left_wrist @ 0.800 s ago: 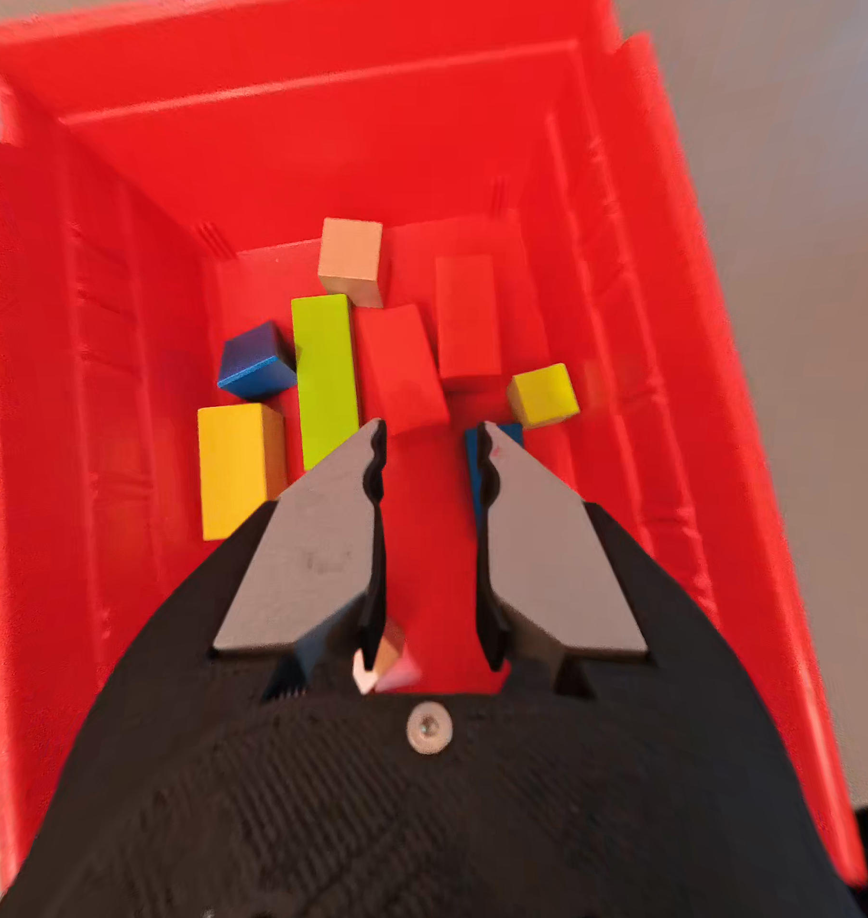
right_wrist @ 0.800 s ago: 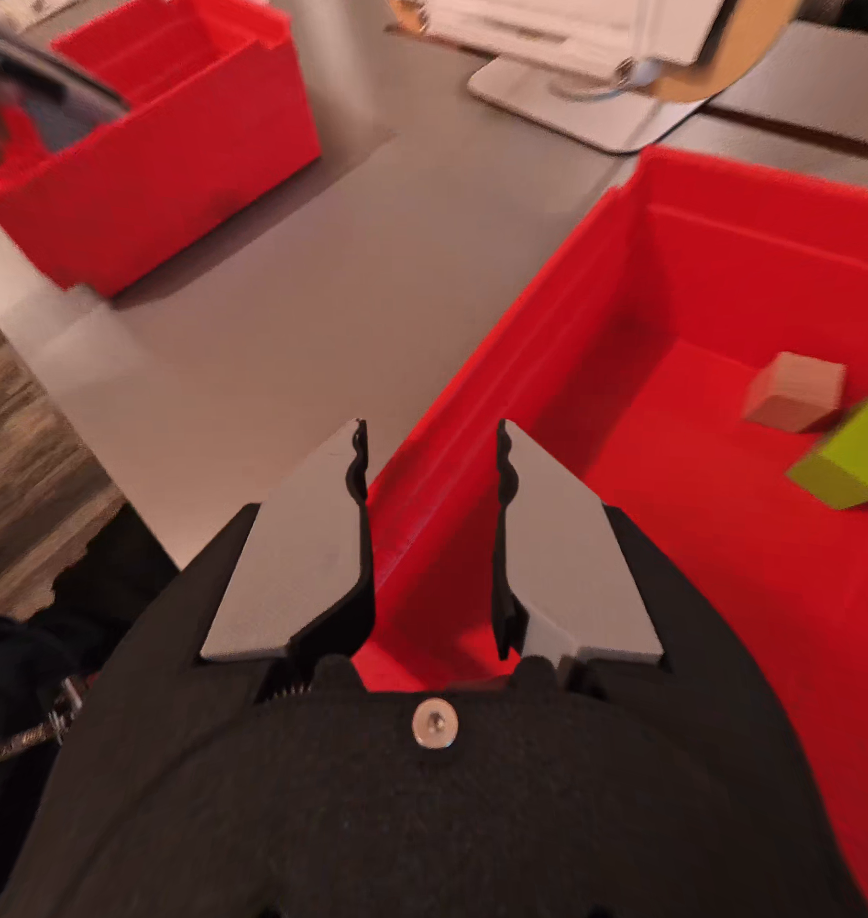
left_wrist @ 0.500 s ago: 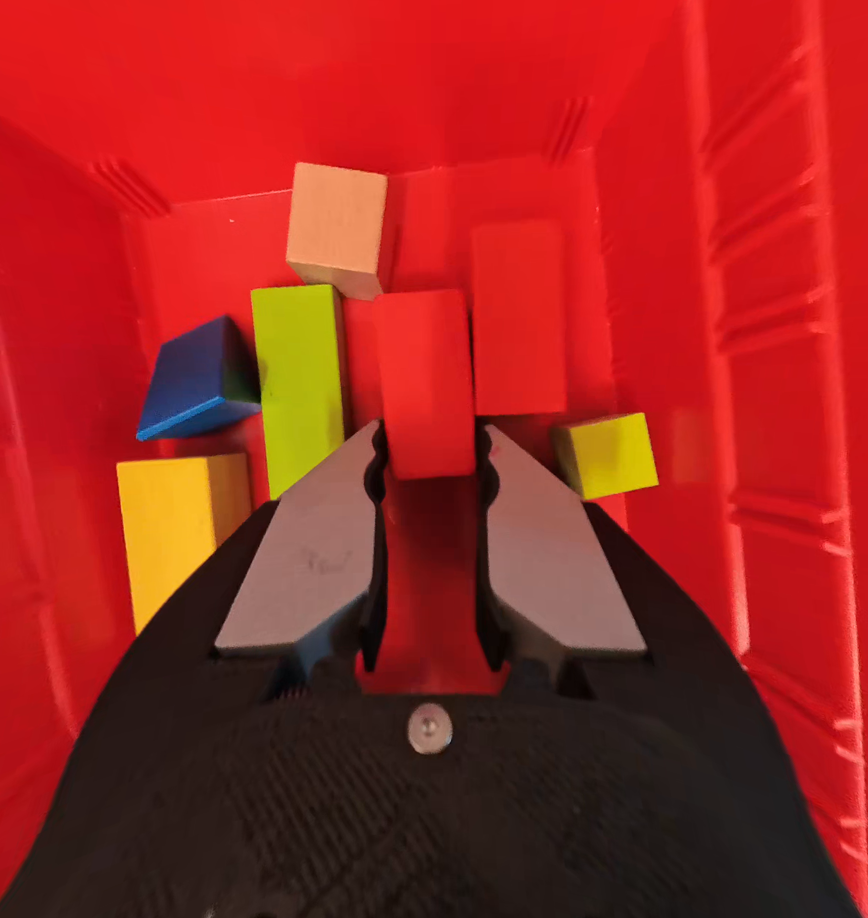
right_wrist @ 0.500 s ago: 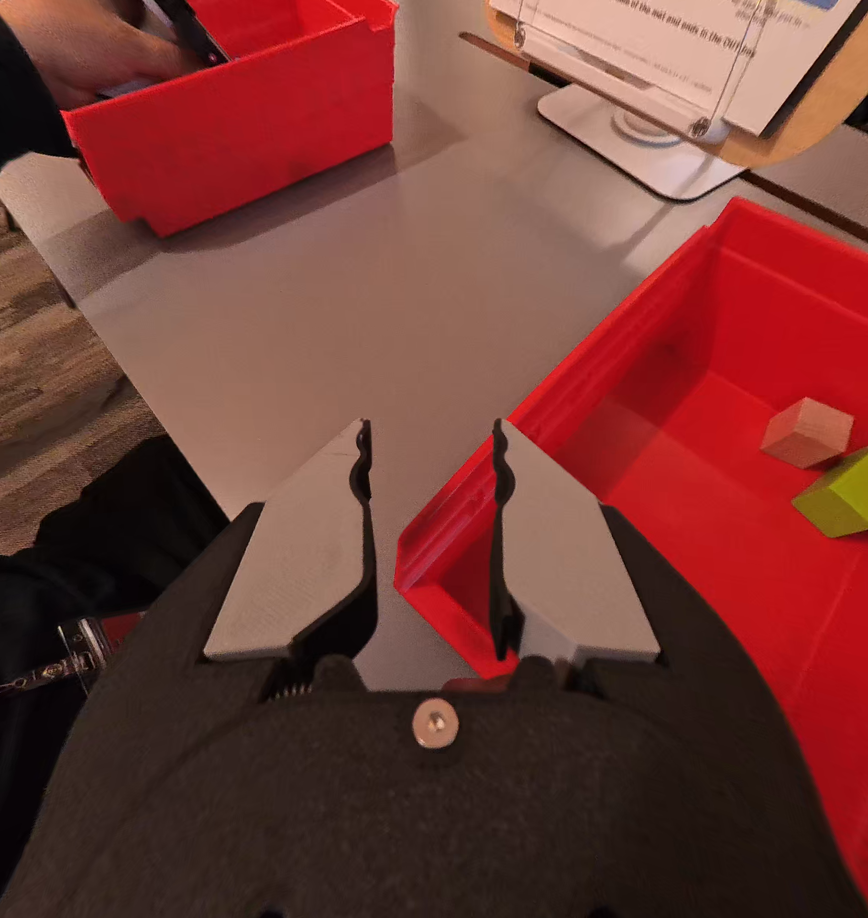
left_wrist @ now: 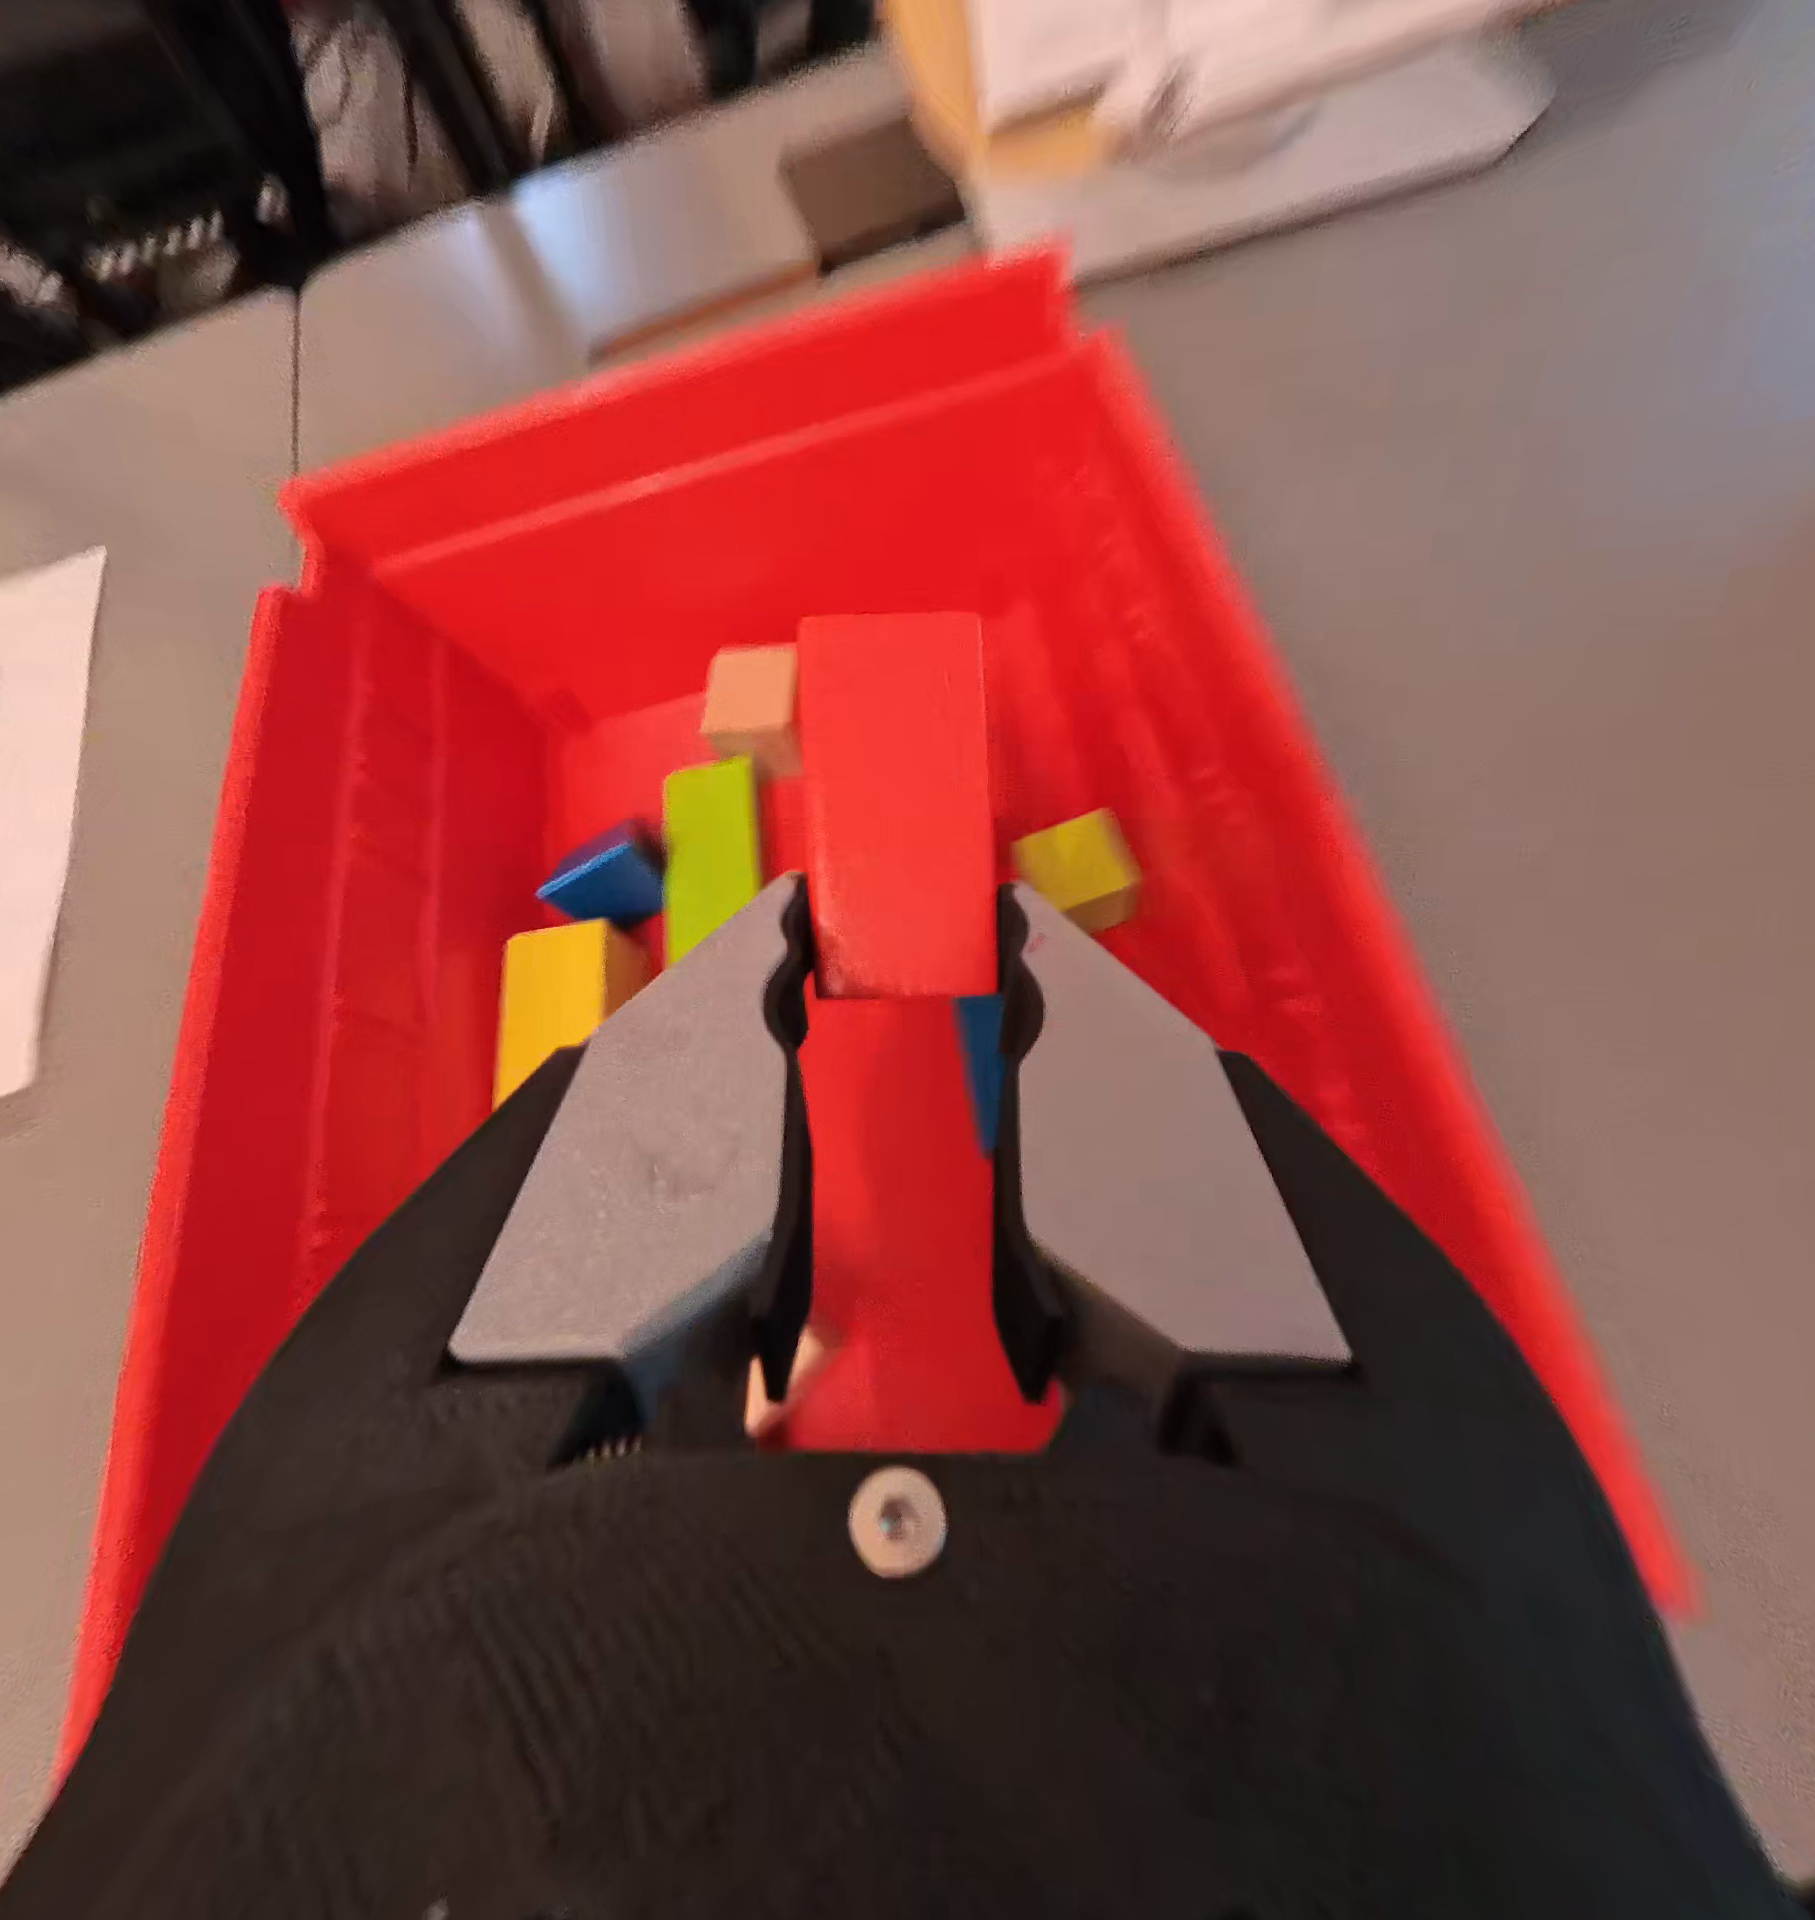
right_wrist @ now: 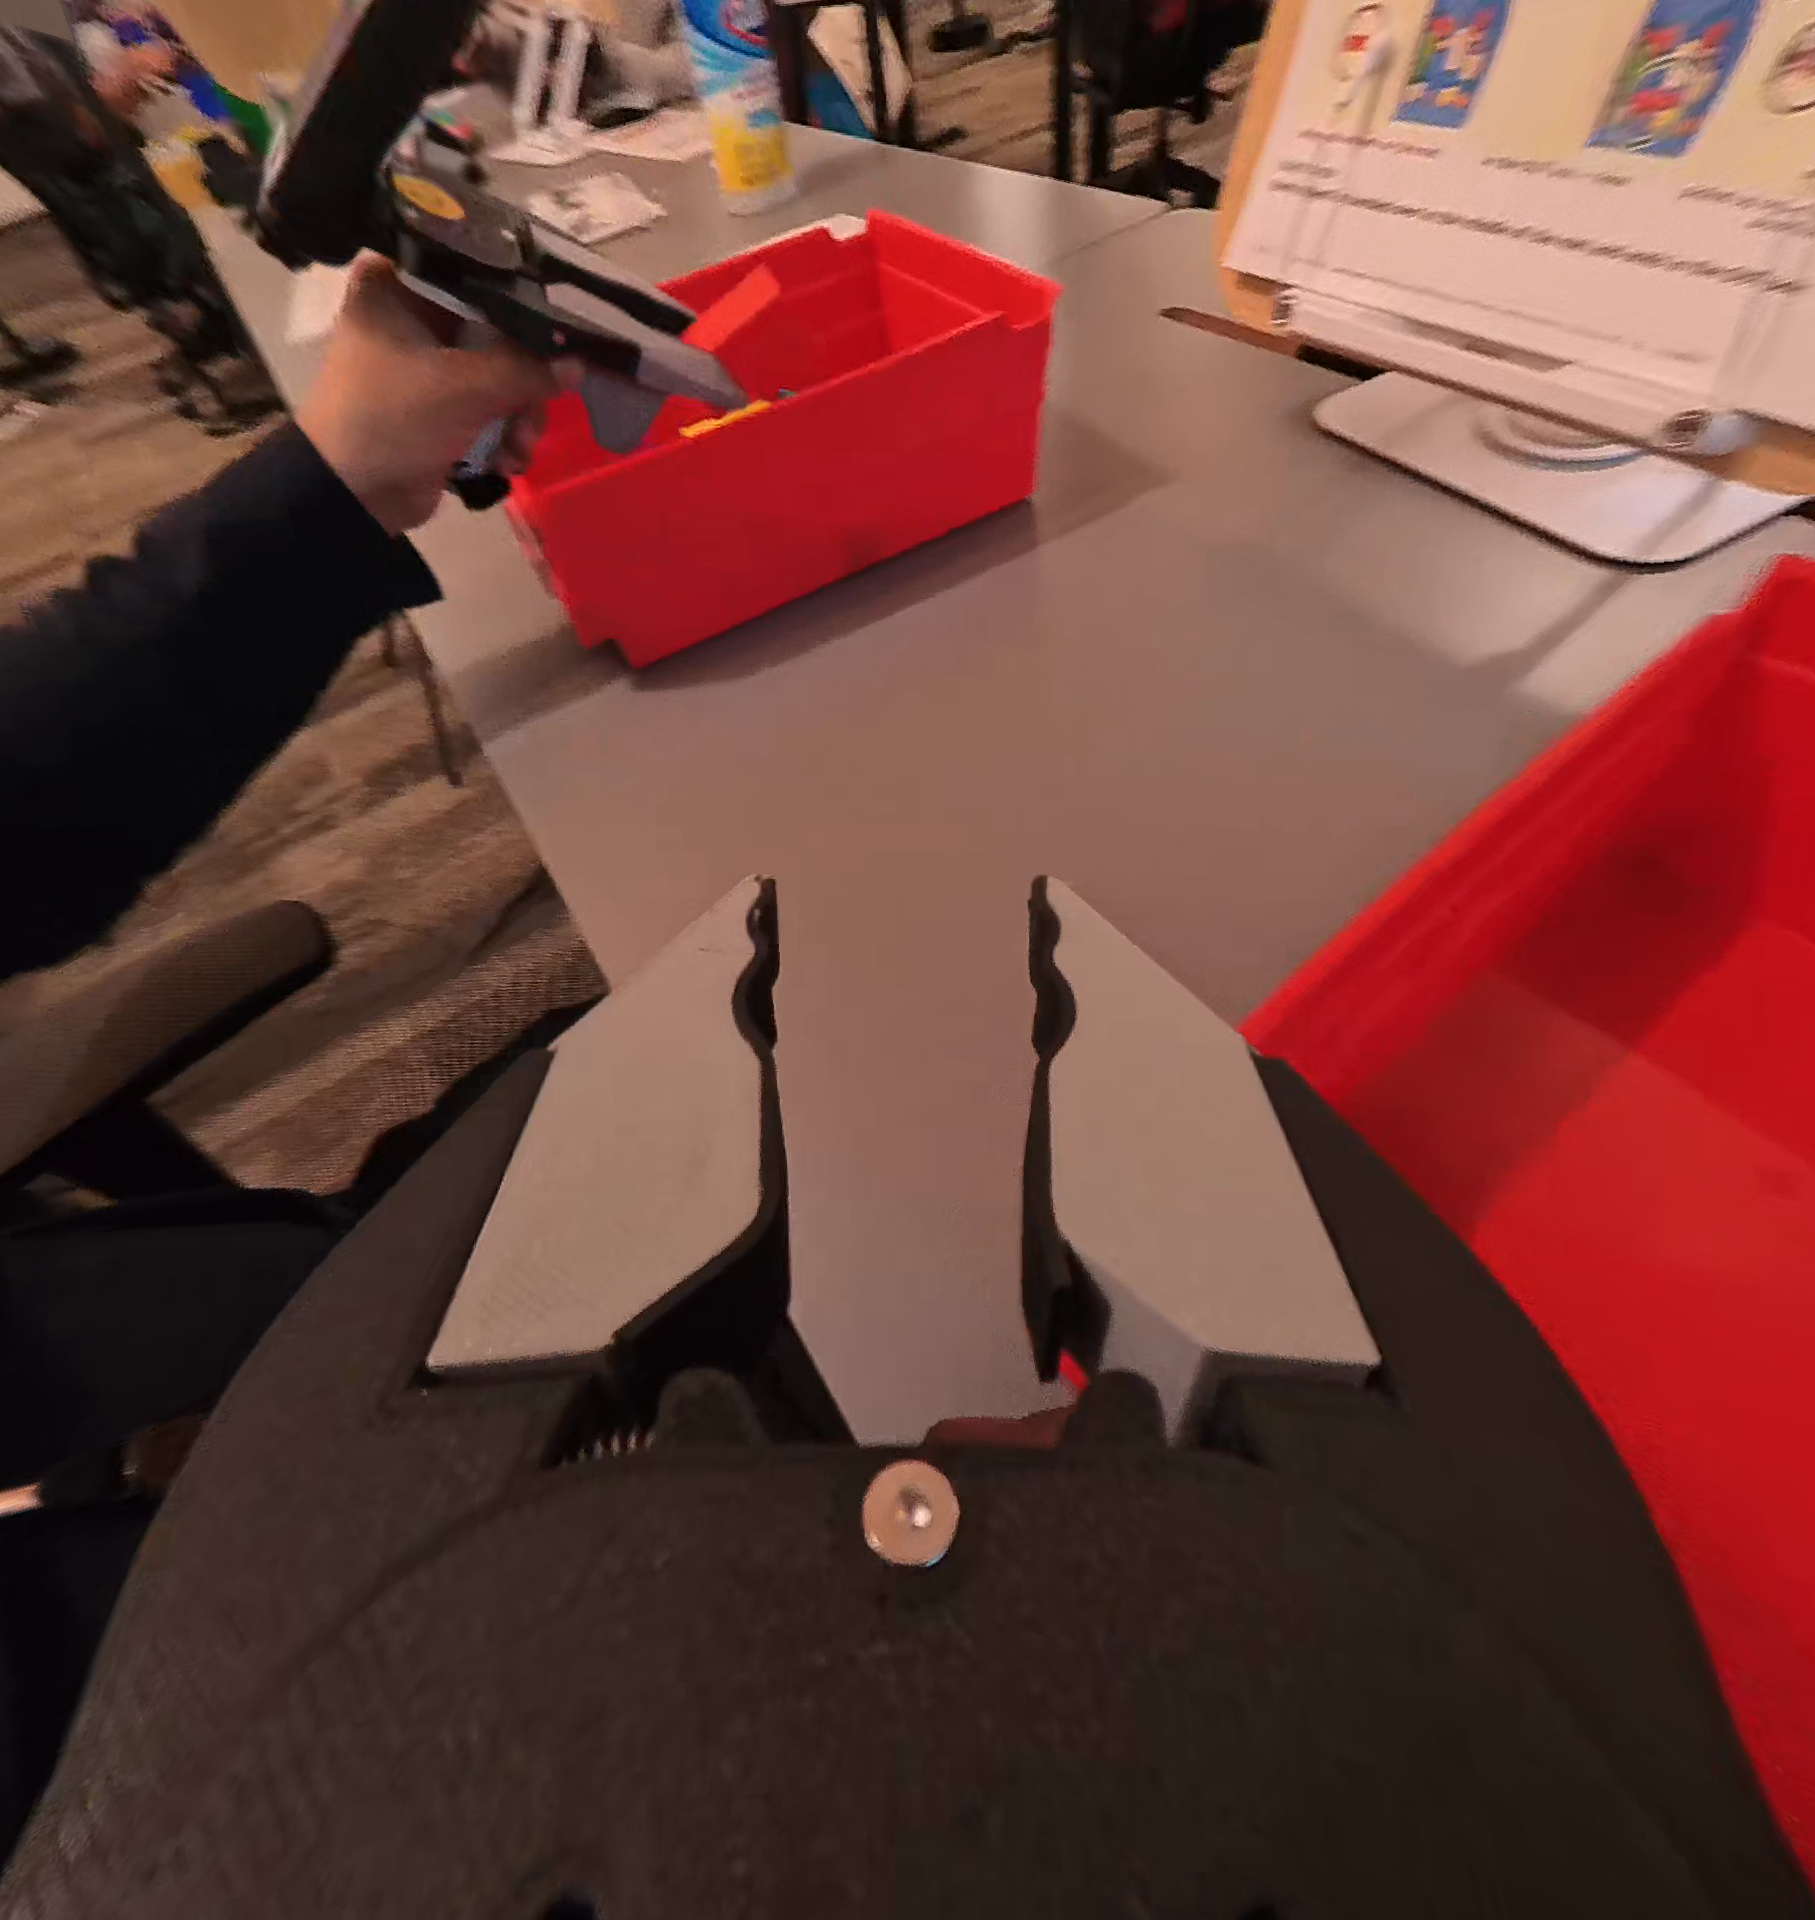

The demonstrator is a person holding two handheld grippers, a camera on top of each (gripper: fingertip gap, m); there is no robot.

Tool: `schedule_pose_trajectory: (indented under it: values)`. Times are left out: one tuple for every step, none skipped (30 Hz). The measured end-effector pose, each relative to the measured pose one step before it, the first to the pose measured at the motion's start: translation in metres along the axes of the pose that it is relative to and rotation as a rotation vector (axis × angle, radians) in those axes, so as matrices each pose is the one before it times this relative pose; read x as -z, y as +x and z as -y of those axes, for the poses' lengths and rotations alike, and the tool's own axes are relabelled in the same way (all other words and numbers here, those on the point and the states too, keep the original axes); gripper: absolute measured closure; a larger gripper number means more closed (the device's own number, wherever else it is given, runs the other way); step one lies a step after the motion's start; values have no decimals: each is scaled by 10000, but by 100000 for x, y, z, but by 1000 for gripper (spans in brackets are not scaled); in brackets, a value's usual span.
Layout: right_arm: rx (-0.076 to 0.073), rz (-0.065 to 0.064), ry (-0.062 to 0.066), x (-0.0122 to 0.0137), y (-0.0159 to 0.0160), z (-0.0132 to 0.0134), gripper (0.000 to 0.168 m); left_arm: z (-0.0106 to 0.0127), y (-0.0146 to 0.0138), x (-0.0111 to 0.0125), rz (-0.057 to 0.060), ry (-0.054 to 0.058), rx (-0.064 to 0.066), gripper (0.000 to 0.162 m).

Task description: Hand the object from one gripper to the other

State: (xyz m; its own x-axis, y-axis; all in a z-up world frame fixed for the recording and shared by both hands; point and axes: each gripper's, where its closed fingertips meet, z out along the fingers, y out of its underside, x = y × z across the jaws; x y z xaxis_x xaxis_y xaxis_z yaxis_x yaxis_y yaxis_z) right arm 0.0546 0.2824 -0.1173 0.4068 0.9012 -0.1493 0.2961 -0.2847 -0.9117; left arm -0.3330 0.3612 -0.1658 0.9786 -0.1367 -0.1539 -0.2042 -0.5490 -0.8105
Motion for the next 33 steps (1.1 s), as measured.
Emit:
schedule_pose_trajectory:
  values:
    - [-96, 246, 42, -526, -532, 153, 120, 1136, 1381, 1475, -506, 790, 197, 129]
    - [-75, 202, 39, -537, -527, 254, 119, 1146, 1529, 1341, -461, 699, 112, 130]
    - [-64, 255, 29, -547, -711, 305, 119, 1178, 1647, 1220, -412, 647, -36, 130]
    - [-32, 326, 40, -591, -920, 395, 117, 1261, 1802, 1086, -399, 659, -115, 130]
    - [13, 342, 42, -640, -1030, 418, 116, 1239, 1985, 882, -445, 622, -136, 130]
    - [67, 301, 39, -685, -997, 422, 115, 1063, 1969, 655, -406, 480, -216, 130]
    - [100, 224, 36, -715, -862, 407, 115, 929, 1748, 465, -253, 404, -318, 130]
    - [92, 145, 37, -731, -712, 364, 115, 879, 1577, 376, -180, 404, -347, 129]
    - [75, 101, 26, -705, -591, 312, 114, 858, 1571, 322, -229, 413, -339, 129]
    - [60, 91, 6, -701, -532, 233, 114, 817, 1436, 296, -240, 392, -261, 129]
    - [39, 79, -1, -643, -486, 195, 113, 749, 1327, 268, -291, 352, -68, 130]
    - [47, 74, 51, -561, -458, 252, 112, 741, 1616, 197, -597, 407, 150, 129]
    - [65, 61, 107, -462, -422, 350, 110, 563, 1925, 12, -888, 398, 334, 130]
    - [82, 34, 158, -331, -336, 449, 106, 86, 1776, -227, -851, 190, 371, 130]
    - [100, 15, 215, -182, -270, 521, 103, -444, 1113, -361, -477, -98, 237, 129]
    - [99, 33, 259, -52, -240, 574, 100, -501, 678, -267, -217, -129, 24, 129]
    - [76, 77, 270, 46, -232, 554, 99, -153, 692, -139, -267, 59, -29, 129]
    - [50, 136, 276, 89, -264, 519, 98, 94, 987, -107, -551, 91, 107, 129]
    - [33, 195, 277, 87, -317, 454, 96, 294, 975, -91, -567, 87, 171, 129]
    - [2, 217, 235, 40, -329, 350, 95, 497, 663, -50, -310, 205, 71, 129]
    - [-9, 268, 205, 21, -432, 292, 94, 433, 589, -94, -225, 187, 36, 129]
    - [-3, 326, 210, 1, -554, 296, 94, 268, 685, -164, -322, 130, 116, 129]
    - [7, 402, 228, 41, -698, 324, 97, 137, 545, -181, -302, 119, 216, 129]
    - [11, 365, 219, 19, -678, 301, 108, -61, 594, -215, -376, 51, 236, 129]
    - [37, 344, 143, -8, -660, 171, 119, -210, 388, -255, -245, 1, 152, 129]
    - [17, 181, 99, -58, -402, 120, 123, -387, 57, -266, -24, -90, 25, 129]
    - [23, 23, 22, -77, -147, -6, 128, -470, -45, -299, 50, -163, -25, 129]
    - [37, -70, -62, -105, 26, -149, 129, -326, 82, -255, -22, -88, -3, 129]
    - [12, 38, -114, -135, -112, -247, 129, -241, 176, -227, -86, -74, 43, 129]
    - [-33, 88, -128, -150, -153, -304, 129, -196, 218, -220, -89, -77, 8, 129]
    - [-41, 59, -95, -136, -115, -286, 129, -251, 87, -210, 10, -124, -53, 129]
    - [7, 12, -73, -66, -47, -230, 130, -297, 5, -189, 64, -153, -62, 129]
    - [79, -33, -99, 15, -16, -240, 130, -257, 32, -141, 22, -135, -26, 129]
